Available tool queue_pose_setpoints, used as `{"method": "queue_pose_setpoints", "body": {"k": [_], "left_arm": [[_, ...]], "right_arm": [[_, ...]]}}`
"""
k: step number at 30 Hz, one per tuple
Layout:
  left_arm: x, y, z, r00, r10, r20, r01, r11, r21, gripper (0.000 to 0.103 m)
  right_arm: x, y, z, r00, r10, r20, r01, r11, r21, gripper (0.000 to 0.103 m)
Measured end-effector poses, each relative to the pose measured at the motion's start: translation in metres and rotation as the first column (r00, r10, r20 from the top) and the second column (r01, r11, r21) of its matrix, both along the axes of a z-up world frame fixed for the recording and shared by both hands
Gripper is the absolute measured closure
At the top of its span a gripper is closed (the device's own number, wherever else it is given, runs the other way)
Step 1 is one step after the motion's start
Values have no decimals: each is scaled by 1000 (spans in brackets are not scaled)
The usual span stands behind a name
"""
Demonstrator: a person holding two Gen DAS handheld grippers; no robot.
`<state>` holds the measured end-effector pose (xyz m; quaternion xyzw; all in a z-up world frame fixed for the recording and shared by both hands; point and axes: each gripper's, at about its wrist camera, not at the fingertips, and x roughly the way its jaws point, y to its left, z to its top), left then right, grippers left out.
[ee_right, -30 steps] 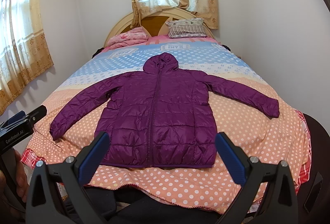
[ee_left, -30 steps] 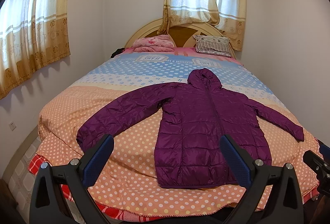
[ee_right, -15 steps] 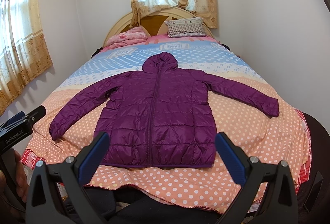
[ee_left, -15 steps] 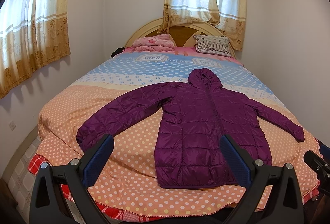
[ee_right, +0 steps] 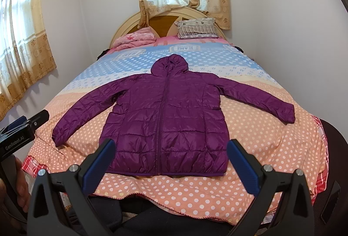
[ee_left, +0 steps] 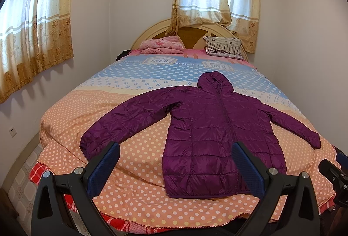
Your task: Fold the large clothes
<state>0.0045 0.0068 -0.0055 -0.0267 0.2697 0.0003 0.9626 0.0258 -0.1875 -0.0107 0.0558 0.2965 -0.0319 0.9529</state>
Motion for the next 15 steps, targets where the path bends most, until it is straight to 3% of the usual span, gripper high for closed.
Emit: {"method": "queue_pose_setpoints", "body": {"k": [9,15], "left_arm": [[4,-2,-5,1000,-6,-15,6,1000,-1,1],[24,-7,-21,998,-38,-45,39,999,21,1]], "right_arm": [[3,0,-2,1000,5,-7,-4,1000,10,0],[20,-28,-16,999,-34,-7,35,999,28,0]]}}
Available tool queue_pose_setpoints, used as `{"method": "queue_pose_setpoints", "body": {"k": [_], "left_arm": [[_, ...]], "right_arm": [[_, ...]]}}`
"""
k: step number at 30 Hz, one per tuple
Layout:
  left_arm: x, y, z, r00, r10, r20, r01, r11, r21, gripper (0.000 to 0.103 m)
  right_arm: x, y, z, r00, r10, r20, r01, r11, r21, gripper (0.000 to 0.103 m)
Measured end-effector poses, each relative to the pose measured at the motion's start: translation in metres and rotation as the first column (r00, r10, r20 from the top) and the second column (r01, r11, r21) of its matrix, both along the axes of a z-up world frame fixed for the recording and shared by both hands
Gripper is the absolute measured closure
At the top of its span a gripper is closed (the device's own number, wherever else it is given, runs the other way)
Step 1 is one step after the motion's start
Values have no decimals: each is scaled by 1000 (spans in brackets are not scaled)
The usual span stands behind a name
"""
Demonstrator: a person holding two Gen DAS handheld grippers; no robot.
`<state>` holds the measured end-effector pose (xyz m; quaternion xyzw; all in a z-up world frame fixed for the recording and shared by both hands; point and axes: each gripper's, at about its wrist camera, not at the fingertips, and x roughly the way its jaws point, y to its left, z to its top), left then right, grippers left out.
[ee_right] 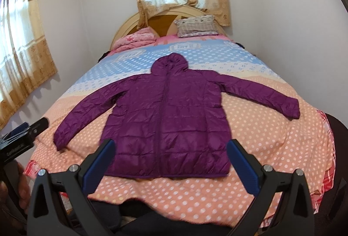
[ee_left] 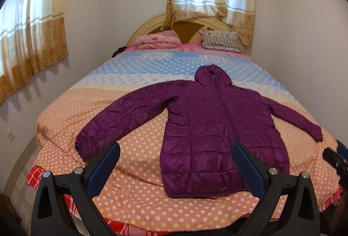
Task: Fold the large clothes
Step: 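Grasp the sleeve cuff nearest the right tool with the right tool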
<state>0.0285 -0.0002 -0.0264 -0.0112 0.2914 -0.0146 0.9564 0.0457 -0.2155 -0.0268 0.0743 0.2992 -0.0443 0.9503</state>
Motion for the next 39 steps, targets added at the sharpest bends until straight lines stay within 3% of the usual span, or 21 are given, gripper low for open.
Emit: {"method": "queue_pose_setpoints", "body": {"k": [8,11,15,21,25,31,35,37,39], "left_arm": [[82,-15,-30,998,-31,-46,36,995,97,1],[125,-16,-38,998,-45,-45,48,995,83,1],[183,-30,-56,998,-26,-63,33,992,123,1],[253,-52,-87,996,-16,-92,34,979,201,1],[293,-57,-109,993,9,-122,18,975,223,1],[337,-62,-140,987,54,-151,-17,972,236,1],[351,-63,-162,981,69,-184,-26,973,228,1],[354,-63,-174,977,71,-203,-22,972,235,1],[355,-60,-181,974,70,-217,-20,974,226,1]], "right_arm": [[57,-98,-42,986,-145,-82,146,989,5,0],[78,-148,-61,966,-221,-134,227,974,27,0],[101,-221,-85,921,-339,-194,352,935,39,8],[123,-324,-115,817,-503,-282,540,839,65,20],[136,-363,-127,762,-564,-320,614,785,79,27],[159,-391,-139,712,-596,-371,655,754,45,28],[161,-392,-147,735,-573,-363,629,776,50,49],[159,-387,-137,747,-562,-355,611,791,32,78],[159,-385,-125,764,-546,-343,591,806,32,82]]}}
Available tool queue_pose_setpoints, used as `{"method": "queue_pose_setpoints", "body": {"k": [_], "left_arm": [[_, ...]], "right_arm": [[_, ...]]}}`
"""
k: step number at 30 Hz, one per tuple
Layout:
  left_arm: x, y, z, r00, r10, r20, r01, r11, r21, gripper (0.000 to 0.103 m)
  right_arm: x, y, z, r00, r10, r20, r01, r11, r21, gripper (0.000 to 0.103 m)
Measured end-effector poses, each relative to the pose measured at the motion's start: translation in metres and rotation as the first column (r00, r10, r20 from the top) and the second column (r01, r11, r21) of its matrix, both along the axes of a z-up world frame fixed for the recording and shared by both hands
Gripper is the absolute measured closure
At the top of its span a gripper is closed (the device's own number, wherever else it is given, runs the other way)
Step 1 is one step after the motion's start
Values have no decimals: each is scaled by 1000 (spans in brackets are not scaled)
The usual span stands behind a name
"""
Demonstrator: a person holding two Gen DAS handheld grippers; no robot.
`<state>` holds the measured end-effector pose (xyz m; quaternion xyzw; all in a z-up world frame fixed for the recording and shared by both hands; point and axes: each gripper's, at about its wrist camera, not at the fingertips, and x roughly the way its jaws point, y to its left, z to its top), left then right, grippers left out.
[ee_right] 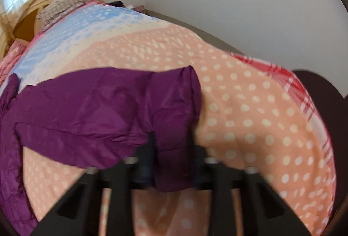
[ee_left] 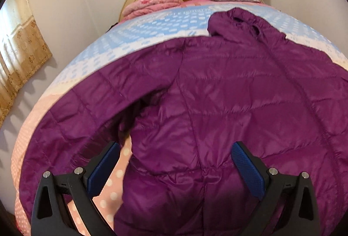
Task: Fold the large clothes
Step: 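Grasp the sleeve cuff nearest the right tool with the right tool, then fold the held sleeve across the jacket body and open the right tool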
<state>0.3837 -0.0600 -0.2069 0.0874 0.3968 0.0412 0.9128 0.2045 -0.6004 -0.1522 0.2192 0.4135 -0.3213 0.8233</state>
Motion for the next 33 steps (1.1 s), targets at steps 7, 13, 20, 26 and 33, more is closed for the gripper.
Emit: {"method": "queue_pose_setpoints", "body": {"k": [7,13,20,26,33], "left_arm": [[2,12,15,999,19,35,-17,999,-38,1],[8,25,37,998,22,65,-20,999,-25,1],[23,49,49,995,65,75,-63,997,-34,1],[33,63,41,994,87,62,-85,996,-36,1],[36,68,26,994,101,29,-100,995,-26,1]], "right_arm": [[19,40,80,992,126,3,-123,973,-196,84],[66,98,109,968,251,27,-234,933,-274,85],[139,200,100,892,450,36,-415,849,-328,85],[184,266,81,826,562,37,-522,787,-329,85],[216,327,43,767,641,25,-610,741,-281,85]]}}
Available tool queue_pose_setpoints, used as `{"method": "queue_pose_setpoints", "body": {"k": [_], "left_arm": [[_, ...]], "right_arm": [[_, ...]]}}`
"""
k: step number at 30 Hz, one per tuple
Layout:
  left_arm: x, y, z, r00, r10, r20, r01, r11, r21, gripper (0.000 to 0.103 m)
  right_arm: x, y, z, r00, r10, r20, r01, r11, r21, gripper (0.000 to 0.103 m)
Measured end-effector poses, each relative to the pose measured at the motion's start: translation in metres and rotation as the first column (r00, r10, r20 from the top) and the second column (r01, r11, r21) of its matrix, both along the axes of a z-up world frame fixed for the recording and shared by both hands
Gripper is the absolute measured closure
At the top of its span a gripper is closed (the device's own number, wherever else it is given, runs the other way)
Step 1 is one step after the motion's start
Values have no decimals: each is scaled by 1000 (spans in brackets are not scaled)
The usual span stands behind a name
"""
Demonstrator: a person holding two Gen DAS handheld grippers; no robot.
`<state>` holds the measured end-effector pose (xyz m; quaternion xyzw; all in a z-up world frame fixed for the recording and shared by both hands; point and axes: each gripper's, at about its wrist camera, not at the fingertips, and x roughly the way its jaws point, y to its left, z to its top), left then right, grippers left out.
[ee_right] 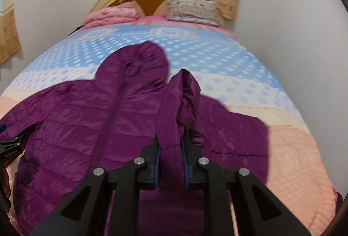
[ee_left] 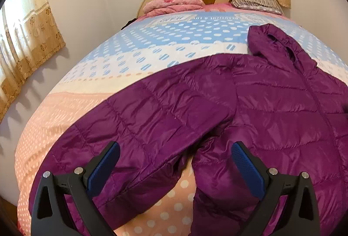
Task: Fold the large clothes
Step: 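Fold the held sleeve across the jacket body and open the right tool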
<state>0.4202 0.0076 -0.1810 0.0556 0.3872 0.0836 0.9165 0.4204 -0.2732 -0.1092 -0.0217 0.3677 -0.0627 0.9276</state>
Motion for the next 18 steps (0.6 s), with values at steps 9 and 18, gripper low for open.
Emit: {"method": "queue_pose_setpoints", "body": {"k": [9,18], "left_arm": [[-2,-17,12,1000,-18,-6,18,1000,-11,1],[11,-124,28,977,-210,-32,203,968,-148,1]], "right_arm": [[-26,7,-13,996,46,77,-45,999,-11,15],[-80,-135,-24,939,-329,102,341,928,-148,15]]}}
